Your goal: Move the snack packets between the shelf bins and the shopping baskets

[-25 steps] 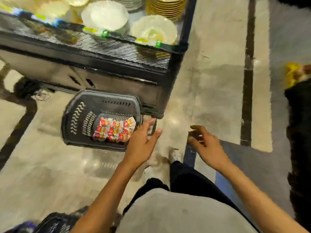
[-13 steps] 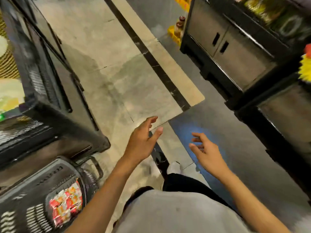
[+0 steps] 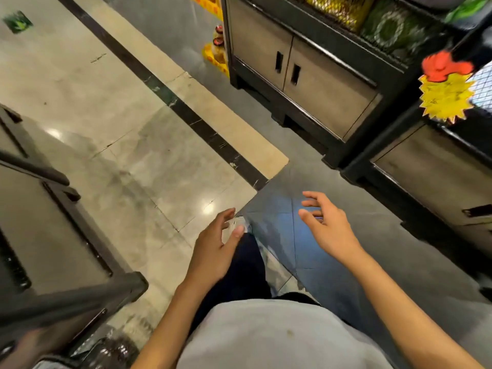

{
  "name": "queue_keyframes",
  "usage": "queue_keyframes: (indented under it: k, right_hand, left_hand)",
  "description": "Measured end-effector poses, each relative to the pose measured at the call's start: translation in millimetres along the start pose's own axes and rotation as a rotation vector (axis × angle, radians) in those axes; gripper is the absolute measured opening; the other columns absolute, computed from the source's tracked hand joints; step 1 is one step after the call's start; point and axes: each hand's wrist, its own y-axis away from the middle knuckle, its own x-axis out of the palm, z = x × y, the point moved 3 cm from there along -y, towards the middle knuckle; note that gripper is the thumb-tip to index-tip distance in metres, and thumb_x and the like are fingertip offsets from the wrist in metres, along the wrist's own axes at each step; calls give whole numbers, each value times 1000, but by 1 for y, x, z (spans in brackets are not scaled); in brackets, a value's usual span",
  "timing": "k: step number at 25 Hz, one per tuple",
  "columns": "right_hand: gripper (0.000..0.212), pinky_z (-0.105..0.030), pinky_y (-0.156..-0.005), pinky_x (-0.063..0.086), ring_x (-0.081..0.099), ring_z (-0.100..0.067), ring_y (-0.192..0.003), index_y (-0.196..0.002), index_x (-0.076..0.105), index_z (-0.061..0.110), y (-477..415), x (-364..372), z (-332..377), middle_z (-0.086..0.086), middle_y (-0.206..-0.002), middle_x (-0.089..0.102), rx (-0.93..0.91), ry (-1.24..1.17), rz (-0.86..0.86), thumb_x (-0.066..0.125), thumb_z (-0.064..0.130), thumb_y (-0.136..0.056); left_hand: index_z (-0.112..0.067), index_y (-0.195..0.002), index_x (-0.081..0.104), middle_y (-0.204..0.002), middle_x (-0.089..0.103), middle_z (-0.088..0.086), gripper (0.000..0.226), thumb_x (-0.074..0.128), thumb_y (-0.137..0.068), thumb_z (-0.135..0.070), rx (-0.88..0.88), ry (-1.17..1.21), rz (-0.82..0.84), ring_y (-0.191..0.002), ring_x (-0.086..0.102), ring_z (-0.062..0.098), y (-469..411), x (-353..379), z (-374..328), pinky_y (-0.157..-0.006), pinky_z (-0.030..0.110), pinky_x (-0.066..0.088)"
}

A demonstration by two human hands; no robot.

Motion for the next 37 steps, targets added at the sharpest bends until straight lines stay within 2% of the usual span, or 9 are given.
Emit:
queue_keyframes:
  k: [10, 16, 21, 24, 27, 30, 32, 34, 37]
  right_hand:
    - [34, -21, -79, 42, 56, -1, -89, -128, 48, 21, -171, -81, 48, 6, -114, 56, 164, -220, -309, 53, 19, -94]
    - [28, -21, -83, 41, 59, -7, -91, -117, 50, 32, -226, -160, 55, 6, -113, 59, 218, -329, -612, 55, 18, -93]
    - [31, -6, -76, 43, 59, 4, -88, -111, 50, 37, -282, -253, 73, 11, -110, 61, 59, -342, -742, 56, 13, -91]
    - [32, -10, -80, 46, 59, 4, -92, -105, 50, 46, -312, -325, 100, 19, -107, 62, -63, -320, -773, 56, 18, -91]
    - [26, -13, -79, 48, 61, 2, -91, -106, 56, 37, -337, -386, 128, 16, -103, 64, -203, -275, -809, 57, 17, -90]
    - [19, -10, -76, 47, 62, 0, -88, -108, 61, 23, -367, -440, 148, 9, -100, 66, -316, -175, -814, 58, 14, -92]
    - [19, -20, -79, 52, 63, -5, -86, -110, 61, 19, -398, -477, 151, 3, -99, 67, -307, -38, -766, 59, 16, -91]
    - [21, -33, -79, 54, 64, -12, -85, -110, 63, 18, -432, -506, 146, -1, -99, 69, -183, 197, -633, 63, 21, -89]
    - [24, -26, -73, 44, 62, -11, -86, -107, 67, 22, -471, -522, 130, 4, -95, 69, 22, 627, -362, 68, 29, -84]
  left_hand:
    - [-29, -138, 42, -140, 49, -6, 44, 48, -95, -37, 288, -192, 293, -125, 48, 13, -286, 12, -148, -100, 31, 41]
    - [-26, -136, 43, -132, 53, -8, 44, 46, -95, -42, 554, -228, 499, -122, 50, 10, -395, 68, -266, -101, 33, 42]
    - [-30, -126, 49, -122, 59, -12, 43, 46, -87, -46, 677, -56, 436, -113, 56, 3, -455, 108, -346, -99, 35, 45]
    - [-30, -122, 53, -119, 62, -11, 43, 44, -85, -51, 781, 46, 322, -111, 57, 0, -489, 111, -410, -97, 29, 45]
    - [-26, -118, 57, -115, 63, -11, 39, 42, -89, -47, 909, 72, 189, -107, 59, 4, -523, 107, -468, -91, 21, 46]
    - [-20, -116, 61, -110, 63, -11, 41, 40, -90, -45, 1007, 10, 88, -102, 58, 3, -560, 110, -517, -85, 10, 41]
    - [-19, -114, 62, -108, 63, -12, 41, 40, -90, -44, 1062, -44, 108, -101, 58, 3, -585, 123, -545, -84, 15, 42]
    - [-20, -114, 62, -108, 64, -12, 43, 39, -89, -47, 1114, -143, 201, -103, 59, 5, -603, 140, -566, -86, 19, 42]
    - [-29, -113, 62, -105, 68, -14, 45, 38, -86, -55, 1139, -299, 218, -98, 64, 8, -617, 154, -572, -83, 30, 50]
